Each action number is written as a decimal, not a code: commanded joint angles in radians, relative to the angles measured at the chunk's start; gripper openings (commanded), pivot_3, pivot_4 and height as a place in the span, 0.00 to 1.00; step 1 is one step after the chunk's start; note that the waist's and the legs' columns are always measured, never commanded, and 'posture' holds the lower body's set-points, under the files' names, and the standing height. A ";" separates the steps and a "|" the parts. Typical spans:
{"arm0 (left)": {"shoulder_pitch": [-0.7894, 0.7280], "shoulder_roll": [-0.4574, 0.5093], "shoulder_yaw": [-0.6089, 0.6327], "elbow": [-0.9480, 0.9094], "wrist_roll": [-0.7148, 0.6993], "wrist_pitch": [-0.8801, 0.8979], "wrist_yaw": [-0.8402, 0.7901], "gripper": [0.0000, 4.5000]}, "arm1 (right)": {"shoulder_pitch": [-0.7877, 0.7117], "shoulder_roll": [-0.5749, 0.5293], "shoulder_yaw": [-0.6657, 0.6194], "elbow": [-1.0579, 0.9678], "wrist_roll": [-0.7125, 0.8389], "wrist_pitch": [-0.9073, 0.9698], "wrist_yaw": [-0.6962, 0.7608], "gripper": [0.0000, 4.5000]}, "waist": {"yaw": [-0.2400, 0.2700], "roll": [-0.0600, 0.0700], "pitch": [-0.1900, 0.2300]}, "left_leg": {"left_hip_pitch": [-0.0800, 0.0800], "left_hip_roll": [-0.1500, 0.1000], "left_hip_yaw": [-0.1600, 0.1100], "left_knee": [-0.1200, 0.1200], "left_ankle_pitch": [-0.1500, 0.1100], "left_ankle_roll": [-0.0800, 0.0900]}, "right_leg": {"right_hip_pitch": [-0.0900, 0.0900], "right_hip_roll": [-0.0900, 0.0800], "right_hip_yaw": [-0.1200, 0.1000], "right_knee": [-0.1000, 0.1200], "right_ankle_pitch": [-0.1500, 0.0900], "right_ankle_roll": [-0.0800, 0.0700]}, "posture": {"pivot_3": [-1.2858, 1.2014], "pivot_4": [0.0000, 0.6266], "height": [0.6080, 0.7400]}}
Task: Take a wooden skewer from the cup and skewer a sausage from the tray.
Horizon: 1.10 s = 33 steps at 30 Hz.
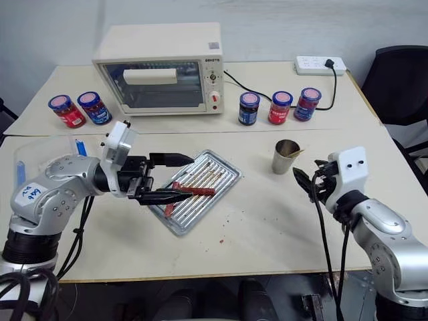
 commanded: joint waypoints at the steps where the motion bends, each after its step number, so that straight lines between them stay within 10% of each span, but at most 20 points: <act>1: -0.024 -0.008 -0.001 -0.007 0.011 -0.025 -0.015 1.00 | -0.025 0.018 0.009 -0.062 0.032 0.016 -0.025 0.70 | 0.000 0.000 0.000 | 0.000 0.000 0.000 0.000 0.000 0.000 | 0.000 0.000 0.000 0.000 0.000 0.000 | 0.52 0.24 1.00; 19: -0.034 -0.026 0.002 -0.004 0.033 -0.029 -0.013 1.00 | -0.128 0.051 0.127 0.070 -0.019 -0.069 -0.020 0.70 | -0.001 0.000 0.000 | 0.000 0.000 0.000 0.000 0.000 0.000 | 0.000 0.000 0.000 0.000 0.000 0.000 | 0.52 0.24 1.00; 33: -0.054 -0.030 -0.001 0.003 0.036 -0.024 -0.017 1.00 | -0.164 0.077 0.142 0.156 -0.073 -0.144 -0.037 0.00 | -0.001 0.000 0.000 | -0.001 0.000 0.000 0.000 0.000 0.000 | -0.001 0.000 0.000 0.000 0.000 0.000 | 0.52 0.24 1.00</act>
